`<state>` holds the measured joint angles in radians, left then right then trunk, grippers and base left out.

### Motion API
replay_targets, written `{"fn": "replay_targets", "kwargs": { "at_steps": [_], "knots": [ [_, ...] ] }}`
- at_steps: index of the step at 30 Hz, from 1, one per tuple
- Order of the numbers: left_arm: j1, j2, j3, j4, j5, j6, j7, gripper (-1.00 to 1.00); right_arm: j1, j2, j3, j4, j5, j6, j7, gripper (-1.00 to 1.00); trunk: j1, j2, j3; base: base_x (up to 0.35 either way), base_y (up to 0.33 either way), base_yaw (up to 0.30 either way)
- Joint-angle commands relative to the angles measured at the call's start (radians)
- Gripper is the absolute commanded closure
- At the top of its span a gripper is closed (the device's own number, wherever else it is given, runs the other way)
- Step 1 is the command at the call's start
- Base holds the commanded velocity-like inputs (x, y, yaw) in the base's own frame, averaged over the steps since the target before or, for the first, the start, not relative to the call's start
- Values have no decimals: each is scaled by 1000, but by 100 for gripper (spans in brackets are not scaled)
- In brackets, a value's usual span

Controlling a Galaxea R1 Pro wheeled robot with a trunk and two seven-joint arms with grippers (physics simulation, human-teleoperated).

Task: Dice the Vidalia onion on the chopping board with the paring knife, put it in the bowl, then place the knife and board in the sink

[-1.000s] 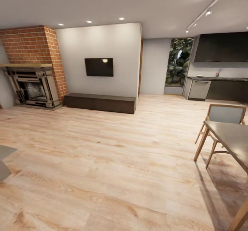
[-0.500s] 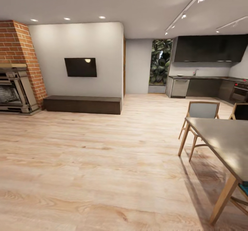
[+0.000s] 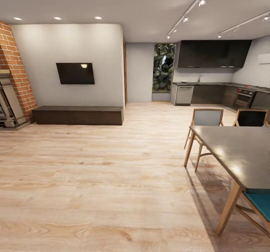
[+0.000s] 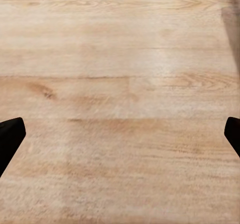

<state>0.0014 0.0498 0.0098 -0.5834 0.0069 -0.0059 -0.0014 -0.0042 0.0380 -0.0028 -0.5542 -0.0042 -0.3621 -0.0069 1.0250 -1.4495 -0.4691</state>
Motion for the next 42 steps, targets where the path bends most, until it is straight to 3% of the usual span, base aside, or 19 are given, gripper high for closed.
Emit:
{"fn": "replay_targets", "kwargs": {
  "at_steps": [1,12,31,42],
  "knots": [
    [0,0,1,-1,1,0,0,-100,0,0,0,0,0,-3,-1,-100,0,0,-1,0,0,-12],
    [0,0,0,-1,1,-1,0,-100,0,0,0,0,0,-3,-1,-100,0,0,-1,0,0,-39],
    [0,-1,0,-1,1,-1,0,-100,0,1,0,0,0,-3,-1,-100,0,0,-1,0,0,-258],
    [0,-1,1,-1,1,0,0,-100,0,2,0,0,0,-3,-1,-100,0,0,-1,29,8,-35]
  ]
}}
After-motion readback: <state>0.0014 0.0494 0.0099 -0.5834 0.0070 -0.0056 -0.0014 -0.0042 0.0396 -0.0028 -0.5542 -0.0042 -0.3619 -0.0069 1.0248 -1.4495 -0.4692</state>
